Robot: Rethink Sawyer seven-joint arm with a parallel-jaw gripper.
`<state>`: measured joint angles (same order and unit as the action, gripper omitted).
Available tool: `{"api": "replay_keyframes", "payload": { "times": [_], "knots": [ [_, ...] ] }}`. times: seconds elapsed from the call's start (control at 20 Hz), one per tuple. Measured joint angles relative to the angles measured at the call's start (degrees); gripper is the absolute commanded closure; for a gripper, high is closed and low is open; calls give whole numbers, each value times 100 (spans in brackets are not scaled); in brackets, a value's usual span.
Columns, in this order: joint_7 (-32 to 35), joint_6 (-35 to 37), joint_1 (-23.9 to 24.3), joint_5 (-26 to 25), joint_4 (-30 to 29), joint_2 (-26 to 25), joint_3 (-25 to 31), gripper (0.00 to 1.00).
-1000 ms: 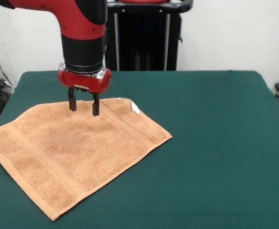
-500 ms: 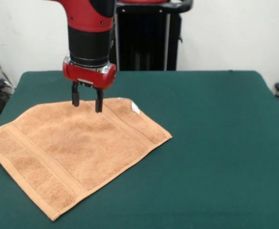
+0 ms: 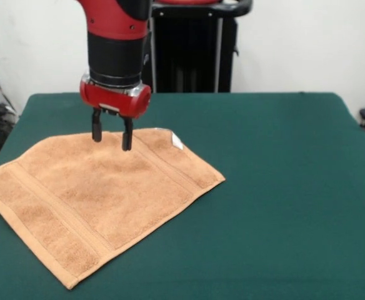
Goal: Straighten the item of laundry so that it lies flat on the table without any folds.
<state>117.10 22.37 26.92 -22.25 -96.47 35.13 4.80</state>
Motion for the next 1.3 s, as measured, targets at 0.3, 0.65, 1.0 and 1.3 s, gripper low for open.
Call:
{"api": "replay_keyframes", "payload": {
  "times": [0.3,0.65,1.0,1.3],
  "knots": [
    [0,-94,5,80,9,-320,-89,0],
    [0,-245,2,77,20,-630,-161,0],
    [0,-583,-35,83,44,-926,-261,0],
    [0,-594,-241,100,118,-967,-438,0]
  ]
}}
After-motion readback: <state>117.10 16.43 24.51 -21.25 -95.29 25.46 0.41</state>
